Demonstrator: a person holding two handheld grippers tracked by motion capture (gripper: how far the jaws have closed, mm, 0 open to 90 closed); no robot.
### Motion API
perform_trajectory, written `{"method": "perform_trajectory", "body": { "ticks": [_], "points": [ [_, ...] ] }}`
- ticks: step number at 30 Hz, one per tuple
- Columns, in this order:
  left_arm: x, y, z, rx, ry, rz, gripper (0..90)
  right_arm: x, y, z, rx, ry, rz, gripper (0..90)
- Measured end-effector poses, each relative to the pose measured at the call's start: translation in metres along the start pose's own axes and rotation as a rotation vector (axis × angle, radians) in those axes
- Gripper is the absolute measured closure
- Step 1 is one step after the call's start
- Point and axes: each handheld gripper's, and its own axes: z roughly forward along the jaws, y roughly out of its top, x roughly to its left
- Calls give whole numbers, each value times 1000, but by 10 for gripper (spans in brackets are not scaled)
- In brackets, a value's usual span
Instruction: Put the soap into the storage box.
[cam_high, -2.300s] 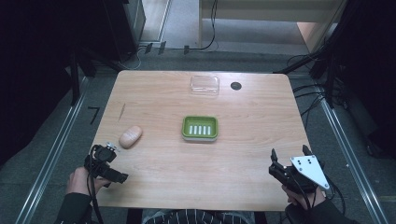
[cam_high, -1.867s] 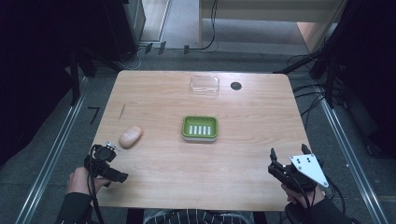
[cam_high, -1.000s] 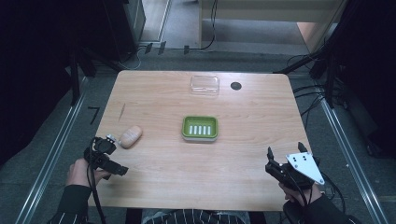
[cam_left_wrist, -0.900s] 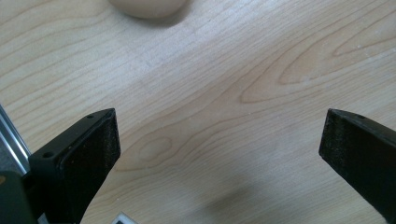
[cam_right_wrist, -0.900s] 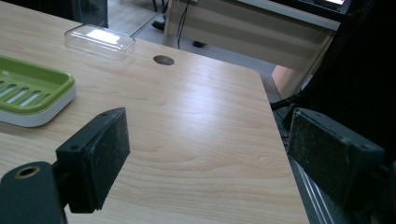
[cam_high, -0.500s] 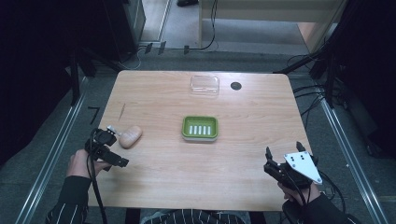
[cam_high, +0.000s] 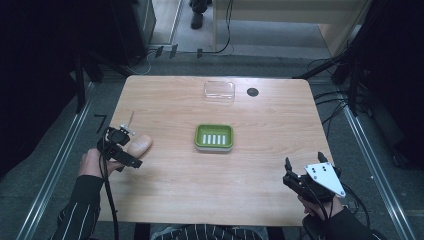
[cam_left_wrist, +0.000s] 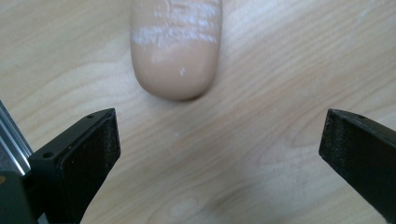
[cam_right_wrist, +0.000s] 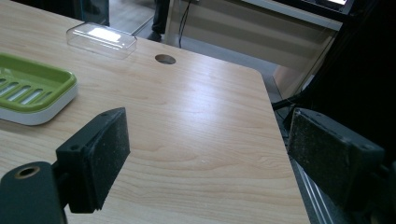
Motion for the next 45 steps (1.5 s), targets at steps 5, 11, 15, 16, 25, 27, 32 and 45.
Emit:
{"method": "perform_trajectory", "body": {
  "ticks": [5,11,15,16,25,27,32,45],
  "points": [
    [1,10,1,-3,-1,14,0,1,0,0,2,0,-2,136],
    [3,27,3,-14,-9,31,0,-1,0,0,-3,1,1,136],
    [2,35,5,-13,-22,44,0,1,1,1,1,5,-8,136],
    [1,37,7,-13,-27,44,0,1,1,1,1,6,-15,136],
    [14,50,22,18,-36,63,0,2,1,1,5,7,-11,136],
    [16,51,24,23,-36,64,0,2,1,1,4,7,-16,136],
    [18,57,33,39,-41,60,0,0,0,0,-1,3,2,136],
    [28,61,49,81,-30,64,78,1,1,0,0,5,-4,136]
  ]
}}
